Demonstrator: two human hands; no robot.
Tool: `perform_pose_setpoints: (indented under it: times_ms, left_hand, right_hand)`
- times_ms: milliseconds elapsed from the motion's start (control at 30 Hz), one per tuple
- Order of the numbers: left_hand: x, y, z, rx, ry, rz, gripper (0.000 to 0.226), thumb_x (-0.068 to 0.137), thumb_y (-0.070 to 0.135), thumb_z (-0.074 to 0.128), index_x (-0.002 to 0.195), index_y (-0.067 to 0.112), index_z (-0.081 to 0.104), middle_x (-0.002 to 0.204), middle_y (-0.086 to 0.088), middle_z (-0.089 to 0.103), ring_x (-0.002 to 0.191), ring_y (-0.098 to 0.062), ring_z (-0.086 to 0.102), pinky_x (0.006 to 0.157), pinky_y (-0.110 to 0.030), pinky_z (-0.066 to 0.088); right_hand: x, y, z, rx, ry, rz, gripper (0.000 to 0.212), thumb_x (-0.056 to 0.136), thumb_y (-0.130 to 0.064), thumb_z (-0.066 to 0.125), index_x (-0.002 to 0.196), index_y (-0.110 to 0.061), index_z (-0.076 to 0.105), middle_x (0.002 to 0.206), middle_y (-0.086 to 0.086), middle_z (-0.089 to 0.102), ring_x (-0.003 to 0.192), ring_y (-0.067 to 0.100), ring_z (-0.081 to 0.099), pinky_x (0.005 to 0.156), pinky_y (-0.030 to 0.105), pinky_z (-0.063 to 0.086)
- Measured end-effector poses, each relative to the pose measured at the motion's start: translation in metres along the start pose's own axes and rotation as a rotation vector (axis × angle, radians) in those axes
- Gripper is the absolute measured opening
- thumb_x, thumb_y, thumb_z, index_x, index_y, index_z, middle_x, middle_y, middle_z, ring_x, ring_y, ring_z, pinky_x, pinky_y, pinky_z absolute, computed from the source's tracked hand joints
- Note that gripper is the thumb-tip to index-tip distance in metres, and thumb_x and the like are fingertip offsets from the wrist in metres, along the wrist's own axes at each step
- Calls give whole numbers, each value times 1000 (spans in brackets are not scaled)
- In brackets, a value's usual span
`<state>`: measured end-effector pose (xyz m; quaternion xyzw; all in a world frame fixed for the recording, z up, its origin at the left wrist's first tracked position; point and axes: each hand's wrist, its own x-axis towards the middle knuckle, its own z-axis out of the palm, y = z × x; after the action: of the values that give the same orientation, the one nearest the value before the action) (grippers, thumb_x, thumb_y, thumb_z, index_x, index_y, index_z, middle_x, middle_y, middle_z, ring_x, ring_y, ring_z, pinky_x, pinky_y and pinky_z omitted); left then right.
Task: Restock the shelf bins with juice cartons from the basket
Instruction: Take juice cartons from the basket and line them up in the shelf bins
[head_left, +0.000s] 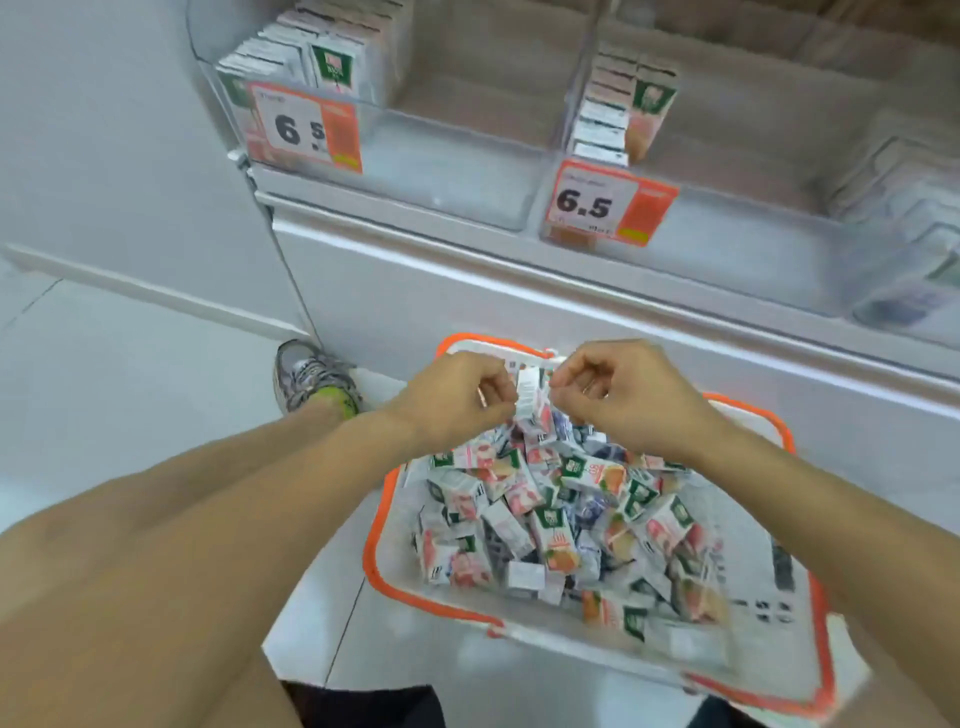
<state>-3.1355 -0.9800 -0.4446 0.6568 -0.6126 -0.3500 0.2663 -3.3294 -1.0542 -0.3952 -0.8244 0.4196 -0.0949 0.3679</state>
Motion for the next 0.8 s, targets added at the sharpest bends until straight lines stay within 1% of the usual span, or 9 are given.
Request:
perform_pose_setpoints:
  times_ms: [100,233,333,400,433,500,600,700,800]
  left_hand:
    - [-23,-25,37,149,-179,-82,13,88,25,73,96,15,70,76,17,58,68,6,56,61,-7,41]
    - [-38,-50,68,224,-257,-324,25,89,29,71,110,16,66,105,4,61,98,-16,59,86,-28,49]
    - [-45,-63,88,343,-464,-427,34,90,36,69,121,22,65,135,3,58,117,-18,56,95,-26,42]
    - [-48,-71,94,372,-521,-490,37,92,41,65,125,23,65,142,4,53,123,-20,54,95,-24,38]
    - [-48,-75,95,352,-516,-530,36,93,43,63,124,24,66,138,2,56,117,-20,57,94,-25,41]
    - [-49,-82,98,288,-444,-580,31,91,46,64,114,25,71,113,3,65,89,-15,61,79,-25,47]
    - [-52,-87,106,274,-296,-574,23,83,37,76,97,20,72,76,10,55,68,-9,52,55,-18,35]
    - [-53,-90,112,235,-220,-588,12,79,15,77,88,15,70,79,3,59,68,-12,55,46,-11,32]
    - [-51,-92,104,134,-189,-645,23,77,13,79,93,21,65,84,8,59,67,-6,54,45,-9,35]
  right_hand:
    - [-21,47,27,-34,-126,140,2,86,-23,74,87,-21,74,81,-10,70,69,-1,63,63,11,47]
    - [-37,89,71,-159,-370,223,16,91,-22,68,97,-8,74,89,-3,71,75,5,61,78,26,51]
    - [-45,114,105,-303,-586,210,20,92,-17,64,109,-7,68,106,5,70,90,20,63,77,30,49]
    - [-48,130,126,-414,-701,152,26,91,-12,62,117,-9,64,115,8,66,100,27,63,82,36,53]
    - [-49,136,135,-437,-730,129,30,91,-12,62,121,-12,61,119,8,63,104,27,62,83,35,52]
    - [-50,144,148,-440,-740,100,38,89,-16,65,127,-17,57,123,6,60,107,26,58,80,30,46]
    - [-46,154,161,-452,-689,92,45,85,-25,72,126,-15,58,119,5,61,99,23,58,73,27,40]
    - [-44,162,173,-515,-631,55,41,82,-33,75,116,-14,62,111,5,61,89,23,60,66,29,43]
    - [-43,167,183,-619,-606,-3,38,82,-39,74,107,-13,64,106,4,57,87,25,61,60,30,39]
